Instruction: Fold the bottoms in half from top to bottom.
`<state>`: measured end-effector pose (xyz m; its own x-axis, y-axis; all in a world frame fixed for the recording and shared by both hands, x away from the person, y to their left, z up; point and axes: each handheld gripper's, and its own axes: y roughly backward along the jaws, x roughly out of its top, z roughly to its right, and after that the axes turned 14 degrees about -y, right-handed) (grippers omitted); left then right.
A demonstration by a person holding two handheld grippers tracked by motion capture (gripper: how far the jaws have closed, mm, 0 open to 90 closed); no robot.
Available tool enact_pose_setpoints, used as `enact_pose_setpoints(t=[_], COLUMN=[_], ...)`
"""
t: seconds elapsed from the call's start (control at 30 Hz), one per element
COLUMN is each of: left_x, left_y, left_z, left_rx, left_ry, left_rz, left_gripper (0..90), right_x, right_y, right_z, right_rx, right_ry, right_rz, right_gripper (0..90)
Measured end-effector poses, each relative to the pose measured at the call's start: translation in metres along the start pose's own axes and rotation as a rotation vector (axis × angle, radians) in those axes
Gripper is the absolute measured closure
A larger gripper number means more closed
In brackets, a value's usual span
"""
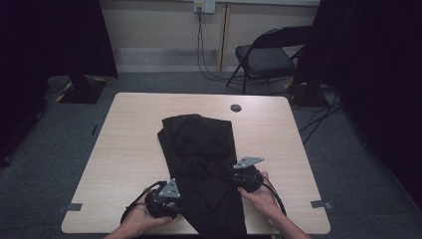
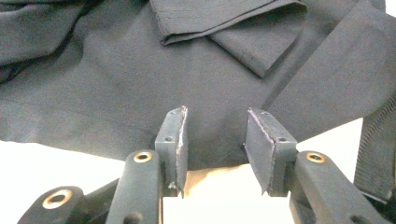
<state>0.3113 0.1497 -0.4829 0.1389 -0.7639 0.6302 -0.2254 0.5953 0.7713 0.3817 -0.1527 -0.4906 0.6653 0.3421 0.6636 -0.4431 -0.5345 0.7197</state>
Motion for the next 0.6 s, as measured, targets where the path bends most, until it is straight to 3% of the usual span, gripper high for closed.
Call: enact_pose_setpoints(t=[0.07,0.17,0.23,0.3,0.33,0.37,0.4,0.47,0.5,0.53,0.57,0.6], left_x=[0.0,-0.004,-0.011,-0.013,-0.013,-0.008,-0.008,-0.003,-0.002,-0.002,-0.001,0.001], left_y=[0.002,0.009,0.014,0.021,0.021,0.034,0.034,0.045,0.048,0.048,0.051,0.051], left_z=[0.0,0.001,-0.003,-0.009,-0.009,-0.021,-0.021,-0.037,-0.051,-0.051,-0.069,-0.081], left_rx=[-0.017,-0.051,-0.043,-0.026,-0.026,0.016,0.016,0.06,0.104,0.104,0.142,0.17], left_ry=[-0.002,0.041,0.064,0.089,0.089,0.111,0.111,0.14,0.155,0.155,0.195,0.204], left_rz=[-0.016,-0.029,-0.048,0.003,0.003,0.105,0.105,0.157,0.173,0.173,0.198,0.204], left_gripper=[57.8,54.6,50.1,50.1,51.2,51.7,51.7,51.7,51.7,51.7,51.7,51.7], right_x=[-0.003,-0.008,-0.011,-0.014,-0.014,-0.017,-0.017,-0.016,-0.007,-0.007,0.005,0.01], right_y=[0.002,0.006,0.009,0.013,0.013,0.017,0.017,0.02,0.026,0.026,0.033,0.035], right_z=[-0.004,-0.011,-0.014,-0.013,-0.013,-0.016,-0.016,-0.016,-0.017,-0.017,-0.019,-0.018], right_rx=[0.004,0.0,-0.006,0.02,0.02,0.027,0.027,0.053,0.083,0.083,0.103,0.101], right_ry=[0.016,0.041,0.053,0.019,0.019,0.033,0.033,0.019,0.002,0.002,-0.002,-0.001], right_rz=[-0.004,-0.012,-0.021,-0.04,-0.04,-0.051,-0.051,-0.037,0.003,0.003,0.063,0.079], right_gripper=[86.1,86.3,86.4,85.7,85.7,68.5,68.5,58.7,52.7,52.7,48.4,47.8])
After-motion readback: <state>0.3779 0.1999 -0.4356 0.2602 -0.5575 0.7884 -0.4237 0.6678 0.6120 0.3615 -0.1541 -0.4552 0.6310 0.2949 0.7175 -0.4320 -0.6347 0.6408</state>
